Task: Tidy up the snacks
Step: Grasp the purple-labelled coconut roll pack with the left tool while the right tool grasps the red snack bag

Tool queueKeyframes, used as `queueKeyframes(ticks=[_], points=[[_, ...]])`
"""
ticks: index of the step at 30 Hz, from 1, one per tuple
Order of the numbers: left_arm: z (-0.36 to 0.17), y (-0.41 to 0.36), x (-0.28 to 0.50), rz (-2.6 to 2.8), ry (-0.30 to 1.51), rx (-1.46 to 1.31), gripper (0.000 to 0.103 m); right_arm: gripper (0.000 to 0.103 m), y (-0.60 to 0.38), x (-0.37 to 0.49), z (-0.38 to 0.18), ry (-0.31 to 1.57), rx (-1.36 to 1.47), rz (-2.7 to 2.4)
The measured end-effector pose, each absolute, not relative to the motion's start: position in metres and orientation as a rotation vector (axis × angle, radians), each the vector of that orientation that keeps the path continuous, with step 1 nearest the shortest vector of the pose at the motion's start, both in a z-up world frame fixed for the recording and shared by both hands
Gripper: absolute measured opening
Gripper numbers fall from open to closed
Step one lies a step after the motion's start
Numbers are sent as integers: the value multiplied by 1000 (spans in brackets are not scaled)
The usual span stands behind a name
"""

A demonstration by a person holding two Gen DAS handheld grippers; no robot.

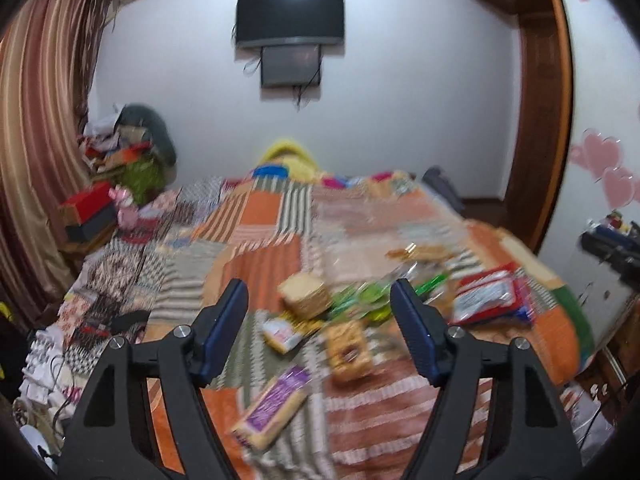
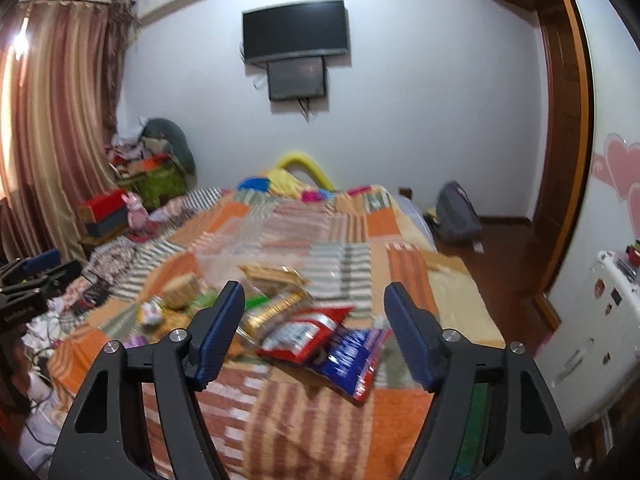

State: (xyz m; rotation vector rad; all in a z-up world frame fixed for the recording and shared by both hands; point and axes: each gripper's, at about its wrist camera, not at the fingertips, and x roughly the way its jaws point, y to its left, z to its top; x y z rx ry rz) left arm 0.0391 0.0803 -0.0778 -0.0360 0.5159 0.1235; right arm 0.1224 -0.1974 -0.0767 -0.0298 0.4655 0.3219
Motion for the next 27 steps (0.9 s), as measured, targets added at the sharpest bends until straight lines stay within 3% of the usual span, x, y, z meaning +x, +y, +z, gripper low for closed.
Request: queueKeyframes(ticks=[18, 21, 27], points=[[-223, 138, 78, 106, 908, -138, 72, 67, -210, 176, -135, 744, 22, 334], [-239, 139, 83, 101, 951, -131, 72, 61, -201, 184, -141, 757, 24, 362], [-252, 144, 90, 85, 958, -191, 58, 54, -178, 203, -155, 809, 16, 421]])
